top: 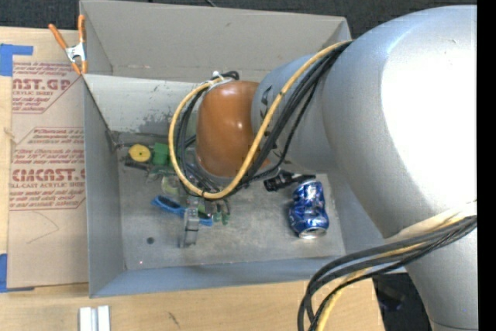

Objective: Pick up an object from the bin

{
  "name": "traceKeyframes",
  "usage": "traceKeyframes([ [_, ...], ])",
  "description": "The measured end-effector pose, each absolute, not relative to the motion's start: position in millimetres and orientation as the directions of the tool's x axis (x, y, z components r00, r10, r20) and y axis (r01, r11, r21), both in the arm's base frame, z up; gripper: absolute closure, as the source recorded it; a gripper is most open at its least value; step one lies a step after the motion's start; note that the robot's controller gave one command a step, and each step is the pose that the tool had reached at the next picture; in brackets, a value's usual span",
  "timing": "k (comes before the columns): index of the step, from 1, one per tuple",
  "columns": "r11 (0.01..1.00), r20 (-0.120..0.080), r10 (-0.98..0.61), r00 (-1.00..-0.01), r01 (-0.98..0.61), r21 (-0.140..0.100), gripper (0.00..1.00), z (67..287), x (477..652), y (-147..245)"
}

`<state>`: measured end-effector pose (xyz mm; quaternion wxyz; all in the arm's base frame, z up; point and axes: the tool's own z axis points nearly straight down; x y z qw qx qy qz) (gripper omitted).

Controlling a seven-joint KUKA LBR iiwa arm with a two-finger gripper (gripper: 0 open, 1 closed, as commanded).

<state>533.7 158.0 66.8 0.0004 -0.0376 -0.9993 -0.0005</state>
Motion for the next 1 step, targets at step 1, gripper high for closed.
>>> traceKeyframes([
  [1, 0.996, -0.002, 0.087, -0.996, 0.087, 0.003, 0.00, 101.4, 529.3, 162.2],
])
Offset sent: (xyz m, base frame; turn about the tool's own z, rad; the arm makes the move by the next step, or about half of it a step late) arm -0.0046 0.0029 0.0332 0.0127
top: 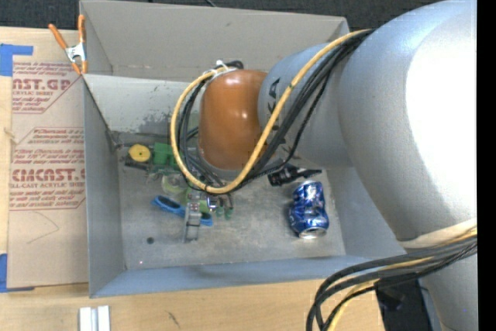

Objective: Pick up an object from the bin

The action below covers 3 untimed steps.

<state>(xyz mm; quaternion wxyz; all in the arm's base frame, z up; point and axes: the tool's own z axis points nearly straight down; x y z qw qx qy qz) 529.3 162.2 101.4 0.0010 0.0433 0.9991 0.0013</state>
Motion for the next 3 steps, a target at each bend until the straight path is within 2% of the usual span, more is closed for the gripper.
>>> traceKeyframes([
  [1, 0.987, -0.001, 0.159, -0.987, 0.159, 0.002, 0.00, 113, 529.1, 157],
  [2, 0.964, -0.003, 0.268, -0.964, 0.268, 0.003, 0.00, 69, 520.5, 154],
  [3, 0.964, -0.003, 0.267, -0.964, 0.267, 0.005, 0.00, 70, 521.0, 154],
])
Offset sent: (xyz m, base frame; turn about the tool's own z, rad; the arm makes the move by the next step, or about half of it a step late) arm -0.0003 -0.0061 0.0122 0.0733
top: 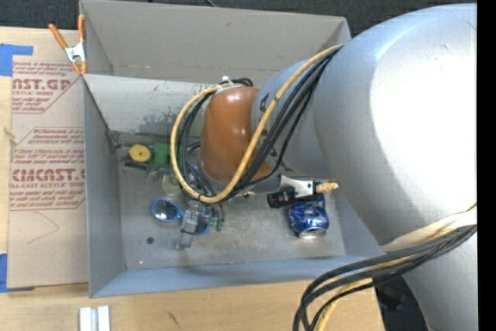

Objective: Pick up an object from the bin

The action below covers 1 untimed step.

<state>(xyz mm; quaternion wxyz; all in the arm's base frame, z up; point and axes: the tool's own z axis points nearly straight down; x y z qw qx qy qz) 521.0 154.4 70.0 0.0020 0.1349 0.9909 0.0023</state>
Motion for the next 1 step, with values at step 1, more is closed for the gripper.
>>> traceKeyframes([
  [1, 0.964, -0.002, 0.267, -0.964, 0.267, 0.005, 1.00, 69.5, 520.6, 154.7],
])
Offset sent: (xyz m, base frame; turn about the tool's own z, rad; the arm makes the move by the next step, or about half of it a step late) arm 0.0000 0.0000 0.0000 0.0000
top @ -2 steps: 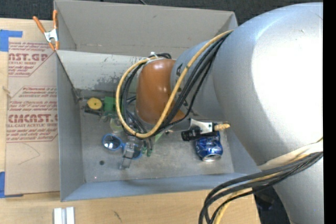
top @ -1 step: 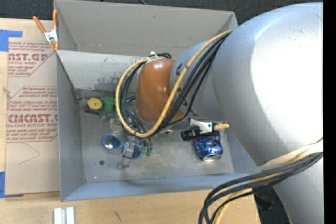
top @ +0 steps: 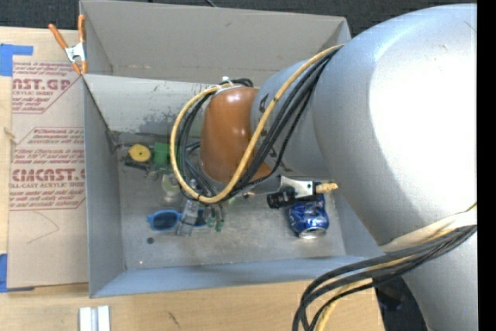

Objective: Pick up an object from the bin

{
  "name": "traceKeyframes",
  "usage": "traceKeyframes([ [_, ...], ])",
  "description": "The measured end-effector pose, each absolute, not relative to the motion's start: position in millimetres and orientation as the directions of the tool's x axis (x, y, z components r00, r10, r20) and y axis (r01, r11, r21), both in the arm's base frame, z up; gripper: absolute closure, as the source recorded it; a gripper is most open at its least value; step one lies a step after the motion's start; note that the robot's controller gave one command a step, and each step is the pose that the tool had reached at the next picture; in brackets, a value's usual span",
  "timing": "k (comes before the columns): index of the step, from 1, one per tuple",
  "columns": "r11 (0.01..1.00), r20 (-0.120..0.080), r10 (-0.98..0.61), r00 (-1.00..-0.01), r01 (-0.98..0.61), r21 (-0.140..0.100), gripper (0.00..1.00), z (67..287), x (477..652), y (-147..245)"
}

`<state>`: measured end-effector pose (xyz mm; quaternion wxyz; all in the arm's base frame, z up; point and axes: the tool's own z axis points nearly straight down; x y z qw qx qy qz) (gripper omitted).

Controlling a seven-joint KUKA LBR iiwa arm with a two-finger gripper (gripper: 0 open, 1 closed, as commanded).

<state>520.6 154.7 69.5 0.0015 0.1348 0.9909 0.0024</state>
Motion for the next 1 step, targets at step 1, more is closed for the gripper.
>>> traceKeyframes([
  [1, 0.964, -0.007, 0.265, -0.964, 0.265, 0.006, 1.00, 151.1, 522.3, 156.1],
])
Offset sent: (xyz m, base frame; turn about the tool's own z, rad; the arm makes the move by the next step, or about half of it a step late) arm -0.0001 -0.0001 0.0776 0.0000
